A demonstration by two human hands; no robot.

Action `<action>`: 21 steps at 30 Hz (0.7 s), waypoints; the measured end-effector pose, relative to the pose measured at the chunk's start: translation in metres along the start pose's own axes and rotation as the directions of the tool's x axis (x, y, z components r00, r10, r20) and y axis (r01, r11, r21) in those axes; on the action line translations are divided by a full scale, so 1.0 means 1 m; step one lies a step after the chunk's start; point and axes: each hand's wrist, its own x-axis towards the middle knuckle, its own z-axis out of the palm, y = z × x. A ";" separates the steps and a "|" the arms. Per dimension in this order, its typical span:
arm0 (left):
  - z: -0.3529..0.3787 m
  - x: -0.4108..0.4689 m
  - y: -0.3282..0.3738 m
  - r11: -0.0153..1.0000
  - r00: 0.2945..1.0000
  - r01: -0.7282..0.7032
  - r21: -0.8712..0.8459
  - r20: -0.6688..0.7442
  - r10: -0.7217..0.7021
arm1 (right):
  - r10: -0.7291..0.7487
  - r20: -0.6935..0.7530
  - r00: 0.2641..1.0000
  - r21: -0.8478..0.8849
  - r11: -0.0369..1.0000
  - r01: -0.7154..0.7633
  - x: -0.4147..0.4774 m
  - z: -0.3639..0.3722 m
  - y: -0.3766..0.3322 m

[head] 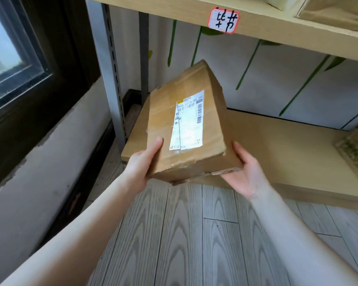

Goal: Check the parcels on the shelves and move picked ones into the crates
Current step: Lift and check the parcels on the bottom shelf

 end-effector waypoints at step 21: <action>-0.025 -0.003 0.017 0.932 0.896 -0.358 0.048 -0.264 0.358 | -0.111 -0.214 0.971 -0.330 0.943 0.035 0.023 0.031 0.041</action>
